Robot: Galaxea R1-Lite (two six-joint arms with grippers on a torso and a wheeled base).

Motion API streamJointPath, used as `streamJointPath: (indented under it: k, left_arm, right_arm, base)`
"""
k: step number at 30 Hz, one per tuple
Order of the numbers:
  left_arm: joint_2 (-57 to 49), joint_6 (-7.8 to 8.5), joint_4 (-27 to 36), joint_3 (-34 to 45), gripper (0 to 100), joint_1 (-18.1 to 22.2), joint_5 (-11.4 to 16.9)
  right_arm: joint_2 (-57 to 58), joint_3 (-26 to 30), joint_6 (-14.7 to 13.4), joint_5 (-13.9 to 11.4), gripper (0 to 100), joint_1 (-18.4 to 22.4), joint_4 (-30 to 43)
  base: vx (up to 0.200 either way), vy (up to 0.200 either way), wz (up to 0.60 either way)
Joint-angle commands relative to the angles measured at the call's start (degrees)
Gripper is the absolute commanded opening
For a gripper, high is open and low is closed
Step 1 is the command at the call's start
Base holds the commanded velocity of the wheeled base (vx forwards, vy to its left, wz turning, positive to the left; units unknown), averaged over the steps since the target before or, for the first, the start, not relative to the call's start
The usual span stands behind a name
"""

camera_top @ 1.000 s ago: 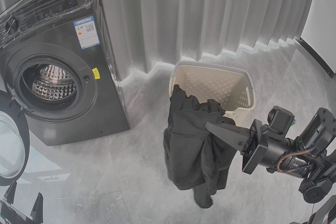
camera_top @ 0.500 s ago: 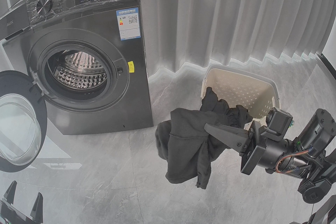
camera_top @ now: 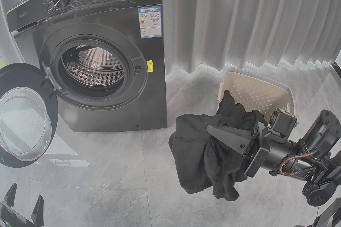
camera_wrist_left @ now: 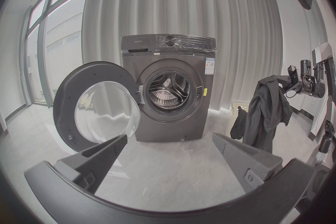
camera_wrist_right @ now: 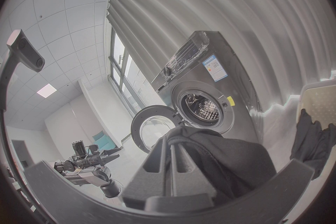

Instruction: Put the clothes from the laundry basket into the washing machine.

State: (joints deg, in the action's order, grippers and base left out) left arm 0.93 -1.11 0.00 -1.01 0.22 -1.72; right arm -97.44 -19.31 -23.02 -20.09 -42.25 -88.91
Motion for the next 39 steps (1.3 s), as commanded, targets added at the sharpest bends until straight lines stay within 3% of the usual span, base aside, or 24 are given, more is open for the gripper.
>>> streamJointPath:
  k: [1,39]
  left_arm:
    - [-0.57,-0.03,-0.09,0.92,100,0.04,-0.04]
    - [-0.57,-0.03,0.0,0.92,100,0.04,-0.04]
  right_arm:
    - [0.06,0.06,-0.01,-0.04,0,-0.11,-0.04]
    - [-0.65,0.06,2.01,0.05,0,-0.02,-0.04]
  base:
    - [0.0,0.0,0.0]
    - [0.0,0.0,0.06]
